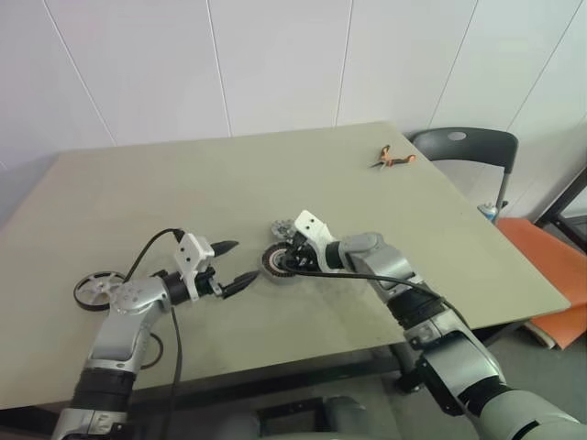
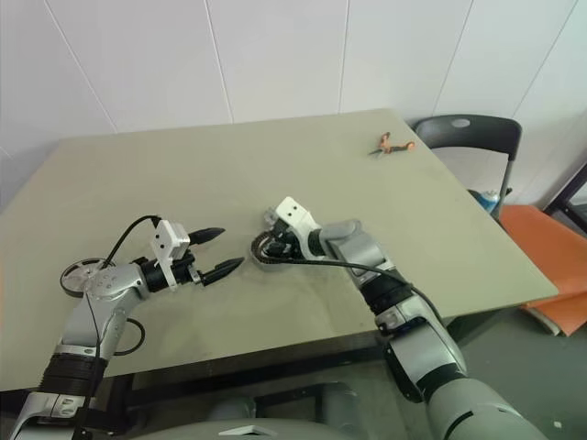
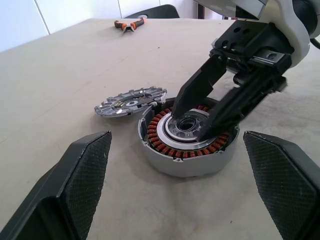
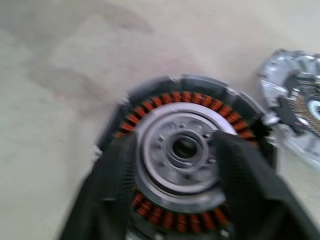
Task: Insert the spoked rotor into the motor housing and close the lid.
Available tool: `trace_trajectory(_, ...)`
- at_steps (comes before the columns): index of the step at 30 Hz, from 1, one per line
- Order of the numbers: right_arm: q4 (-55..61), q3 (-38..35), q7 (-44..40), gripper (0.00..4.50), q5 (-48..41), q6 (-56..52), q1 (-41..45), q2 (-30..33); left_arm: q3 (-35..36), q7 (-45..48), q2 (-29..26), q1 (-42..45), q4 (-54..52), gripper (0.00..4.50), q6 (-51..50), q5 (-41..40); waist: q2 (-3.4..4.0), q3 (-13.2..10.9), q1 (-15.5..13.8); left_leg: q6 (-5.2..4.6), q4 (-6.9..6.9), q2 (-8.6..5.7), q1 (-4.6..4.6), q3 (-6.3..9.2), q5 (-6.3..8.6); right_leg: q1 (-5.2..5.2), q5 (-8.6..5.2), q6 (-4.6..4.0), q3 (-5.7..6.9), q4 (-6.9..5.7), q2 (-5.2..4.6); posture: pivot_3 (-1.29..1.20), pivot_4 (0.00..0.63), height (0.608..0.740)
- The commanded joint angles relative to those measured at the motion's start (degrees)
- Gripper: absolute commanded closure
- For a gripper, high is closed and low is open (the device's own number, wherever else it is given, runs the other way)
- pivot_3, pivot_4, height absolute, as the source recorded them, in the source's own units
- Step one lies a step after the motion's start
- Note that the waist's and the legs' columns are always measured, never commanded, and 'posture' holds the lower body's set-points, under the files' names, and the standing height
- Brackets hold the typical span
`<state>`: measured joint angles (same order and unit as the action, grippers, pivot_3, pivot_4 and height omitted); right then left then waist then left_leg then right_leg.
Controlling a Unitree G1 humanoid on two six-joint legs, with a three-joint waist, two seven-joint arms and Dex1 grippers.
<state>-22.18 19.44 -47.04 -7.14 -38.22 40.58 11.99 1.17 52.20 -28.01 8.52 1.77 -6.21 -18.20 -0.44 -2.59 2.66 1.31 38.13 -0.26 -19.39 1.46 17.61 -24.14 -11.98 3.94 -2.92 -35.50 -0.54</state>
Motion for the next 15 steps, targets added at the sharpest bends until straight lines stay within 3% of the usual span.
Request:
trace_trajectory(1, -2.17, -5.8, -0.35, 1.79, -4.13, -2.27, 0.82, -0.86, 0.7, -0.13, -0.09, 0.52, -1.39, 0.0, 0.25, -0.88, 0.0, 0.0, -0.08, 0.0, 0.0, 0.0, 0.0, 0.0, 0.0, 0.0, 0.0, -0.01, 0.0, 0.0, 0.0, 0.0, 0.0, 0.74)
trace_trajectory(5, -4.49, -10.71, 0.58, 1.79, -6.91, -1.19, 2.5, -2.32, 0.42, -0.01, 0.23, 0.38, -0.57, 0.0, 0.62, -0.67, 0.01, -0.01, 0.0, 0.0, 0.0, 0.0, -0.06, 0.0, 0.0, -0.04, 0.0, 0.0, 0.0, 0.04, -0.01, 0.0, 0.0, 0.74)
trace_trajectory(8, -5.49, -11.16, 0.88, 2.35, -6.34, 0.56, 2.83, -2.57, 0.25, 0.01, 0.44, 0.33, -0.2, 0.0, 0.83, -0.51, 0.02, -0.02, 0.01, 0.0, -0.02, 0.0, -0.1, -0.01, 0.0, -0.1, 0.03, 0.05, 0.0, 0.05, -0.01, 0.0, 0.0, 0.74)
trace_trajectory(14, -5.34, -8.07, 1.93, 4.45, -2.63, 4.77, 1.61, -2.3, 0.1, 0.25, 0.72, 0.39, 0.61, 0.0, 1.35, -0.23, 0.03, -0.02, 0.11, 0.0, -0.04, 0.0, -0.09, -0.01, 0.0, -0.11, 0.05, 0.08, -0.01, 0.04, 0.0, 0.0, 0.0, 0.74)
trace_trajectory(15, -5.1, -7.23, 2.2, 4.48, -1.67, 5.62, 1.32, -2.24, 0.11, 0.29, 0.74, 0.42, 0.76, 0.0, 1.45, -0.21, 0.03, -0.02, 0.12, 0.0, -0.04, 0.0, -0.09, -0.01, 0.0, -0.11, 0.04, 0.08, -0.01, 0.04, 0.0, 0.0, 0.0, 0.74)
